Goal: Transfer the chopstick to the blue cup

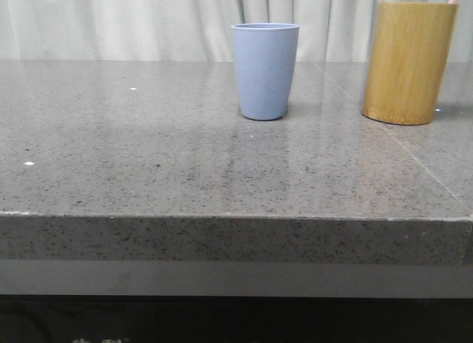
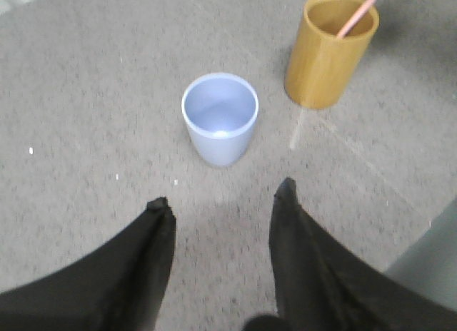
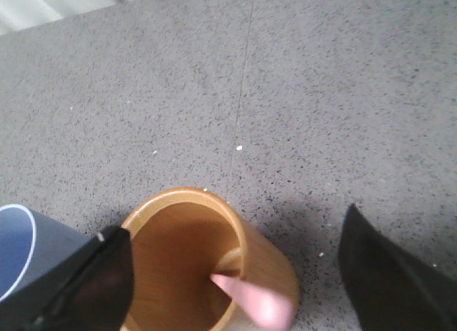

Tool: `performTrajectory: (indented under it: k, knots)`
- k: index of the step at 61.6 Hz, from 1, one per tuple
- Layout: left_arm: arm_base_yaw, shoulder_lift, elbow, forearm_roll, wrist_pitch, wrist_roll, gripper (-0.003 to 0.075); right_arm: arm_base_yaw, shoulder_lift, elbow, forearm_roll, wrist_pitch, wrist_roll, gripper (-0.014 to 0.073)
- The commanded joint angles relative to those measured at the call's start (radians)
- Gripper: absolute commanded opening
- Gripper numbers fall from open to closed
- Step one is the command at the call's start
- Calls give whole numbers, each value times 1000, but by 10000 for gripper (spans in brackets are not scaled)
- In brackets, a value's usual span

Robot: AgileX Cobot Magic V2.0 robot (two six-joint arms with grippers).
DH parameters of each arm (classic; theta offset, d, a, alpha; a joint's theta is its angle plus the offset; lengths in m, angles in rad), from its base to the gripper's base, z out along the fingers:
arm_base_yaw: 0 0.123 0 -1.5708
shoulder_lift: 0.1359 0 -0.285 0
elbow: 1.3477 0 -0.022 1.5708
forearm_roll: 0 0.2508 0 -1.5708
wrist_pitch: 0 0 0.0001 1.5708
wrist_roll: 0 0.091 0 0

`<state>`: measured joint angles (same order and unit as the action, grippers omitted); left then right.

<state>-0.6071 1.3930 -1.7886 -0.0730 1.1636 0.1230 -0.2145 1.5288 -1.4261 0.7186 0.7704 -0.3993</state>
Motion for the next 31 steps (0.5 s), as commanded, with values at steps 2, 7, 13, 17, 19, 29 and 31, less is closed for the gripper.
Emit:
performTrajectory:
  k: [2, 7, 13, 17, 19, 29, 31]
  knots:
    - [-7, -155, 143, -13, -125, -7, 312, -4, -8, -57, 49, -9, -31, 487]
    - [-7, -252, 274, -10, -149, -7, 312, -2, -5, -59, 50, -7, -34, 388]
    - [-7, -377, 435, -10, -163, -17, 312, -2, -6, -59, 50, 0, -34, 284]
    - [-7, -453, 525, -10, -178, -30, 312, -2, -6, -59, 50, 2, -34, 237]
    - [-7, -486, 565, -10, -180, -30, 312, -2, -6, -59, 50, 5, -34, 216]
    - [-7, -619, 690, -8, -180, -30, 312, -2, -6, -59, 50, 6, -34, 112]
    - [-7, -642, 707, -8, -180, -30, 312, -2, -6, -59, 50, 9, -34, 85]
